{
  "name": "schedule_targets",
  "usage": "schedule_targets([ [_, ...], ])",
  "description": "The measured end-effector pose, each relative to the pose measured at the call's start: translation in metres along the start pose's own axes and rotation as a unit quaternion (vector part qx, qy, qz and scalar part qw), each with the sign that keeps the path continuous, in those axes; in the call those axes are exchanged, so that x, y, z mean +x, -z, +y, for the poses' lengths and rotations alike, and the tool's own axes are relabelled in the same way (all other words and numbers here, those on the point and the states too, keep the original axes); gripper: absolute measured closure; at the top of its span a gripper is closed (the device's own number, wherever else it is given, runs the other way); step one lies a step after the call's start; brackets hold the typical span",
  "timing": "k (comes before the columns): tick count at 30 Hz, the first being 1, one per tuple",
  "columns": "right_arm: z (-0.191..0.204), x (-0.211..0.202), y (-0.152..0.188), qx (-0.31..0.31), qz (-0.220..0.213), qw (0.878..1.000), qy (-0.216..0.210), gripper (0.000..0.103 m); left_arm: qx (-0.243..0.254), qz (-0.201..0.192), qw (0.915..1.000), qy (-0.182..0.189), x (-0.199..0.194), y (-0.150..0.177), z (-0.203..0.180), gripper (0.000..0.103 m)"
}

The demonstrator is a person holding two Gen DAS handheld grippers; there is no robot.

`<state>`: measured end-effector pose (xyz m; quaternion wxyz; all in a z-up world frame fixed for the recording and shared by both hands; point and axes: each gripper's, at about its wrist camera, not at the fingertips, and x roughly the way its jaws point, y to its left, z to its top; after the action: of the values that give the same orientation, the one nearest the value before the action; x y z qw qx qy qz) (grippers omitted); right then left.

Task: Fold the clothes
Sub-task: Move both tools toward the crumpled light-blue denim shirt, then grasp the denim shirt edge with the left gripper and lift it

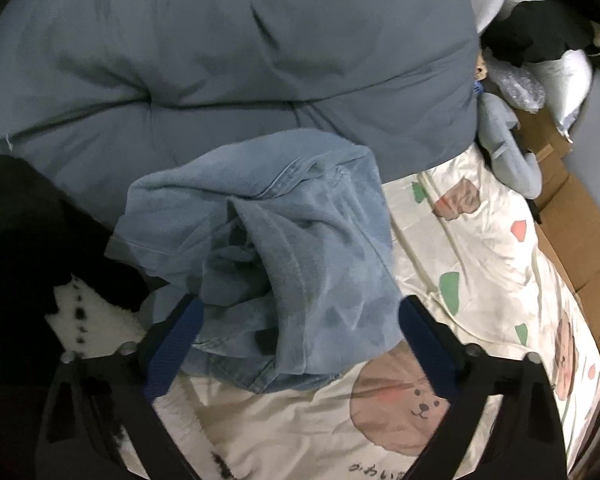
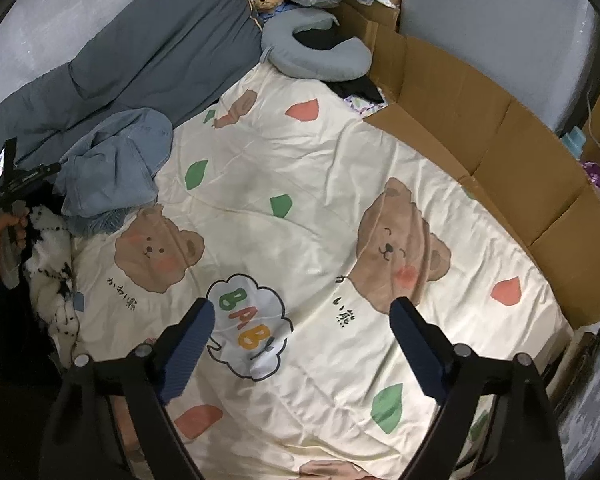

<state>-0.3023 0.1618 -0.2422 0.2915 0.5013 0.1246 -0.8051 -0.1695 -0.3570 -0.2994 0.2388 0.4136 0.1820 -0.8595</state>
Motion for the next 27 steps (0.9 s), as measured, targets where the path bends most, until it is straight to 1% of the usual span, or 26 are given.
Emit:
schedule_targets([
  [1,0.0,0.003,0.002,0.001,0.002,1.0,-0.002,0.016,-0.006,0.005,1.0,0.002,0.007,0.001,0.003,0.017],
  [3,-0.001,0.007,0.006,0.003,0.003,1.0,-0.005,0.017,-0.019,0.017,0.9997,0.007,0.021,0.005,0.007,0.027],
  [4,-0.001,0.01,0.008,0.006,0.004,1.0,-0.006,0.017,-0.022,0.019,0.9995,0.012,0.026,0.006,0.008,0.03],
  [5,-0.002,0.013,0.01,0.008,0.006,1.0,-0.009,0.017,-0.025,0.02,0.9993,0.018,0.031,0.008,0.009,0.036],
  [7,-0.003,0.018,0.016,0.013,0.009,1.0,-0.013,0.018,-0.02,0.017,0.9988,0.041,0.038,0.011,0.006,0.053],
  [8,-0.004,0.021,0.018,0.015,0.012,1.0,-0.016,0.018,-0.018,0.015,0.9983,0.053,0.042,0.012,0.005,0.068],
  [9,-0.005,0.024,0.021,0.019,0.014,1.0,-0.02,0.018,-0.012,0.012,0.9985,0.052,0.044,0.013,0.003,0.08],
  [10,-0.006,0.026,0.023,0.023,0.018,0.999,-0.025,0.018,-0.013,0.013,0.9987,0.047,0.046,0.014,0.003,0.088],
  [11,-0.007,0.03,0.026,0.029,0.025,0.999,-0.033,0.018,-0.017,0.015,0.9988,0.043,0.049,0.015,0.003,0.091],
  [12,-0.008,0.033,0.028,0.034,0.032,0.998,-0.038,0.02,-0.019,0.014,0.9986,0.047,0.048,0.015,0.002,0.092],
  [14,-0.008,0.037,0.033,0.035,0.042,0.997,-0.048,0.029,-0.014,0.01,0.9983,0.056,0.043,0.015,-0.004,0.093],
  [15,-0.008,0.038,0.034,0.036,0.042,0.997,-0.05,0.03,-0.005,0.008,0.9982,0.059,0.04,0.015,-0.008,0.095],
  [18,-0.008,0.038,0.037,0.034,0.037,0.997,-0.055,0.03,0.01,0.001,0.9953,0.097,0.029,0.015,-0.02,0.1],
  [21,-0.009,0.04,0.038,0.038,0.039,0.997,-0.056,0.03,0.035,-0.008,0.9925,0.117,0.019,0.011,-0.04,0.1],
  [23,-0.009,0.04,0.04,0.038,0.039,0.997,-0.058,0.03,0.039,-0.008,0.9894,0.139,0.013,0.009,-0.054,0.1],
  [27,-0.011,0.039,0.04,0.04,0.038,0.997,-0.059,0.03,0.065,-0.006,0.9825,0.174,0.0,0.006,-0.085,0.1],
])
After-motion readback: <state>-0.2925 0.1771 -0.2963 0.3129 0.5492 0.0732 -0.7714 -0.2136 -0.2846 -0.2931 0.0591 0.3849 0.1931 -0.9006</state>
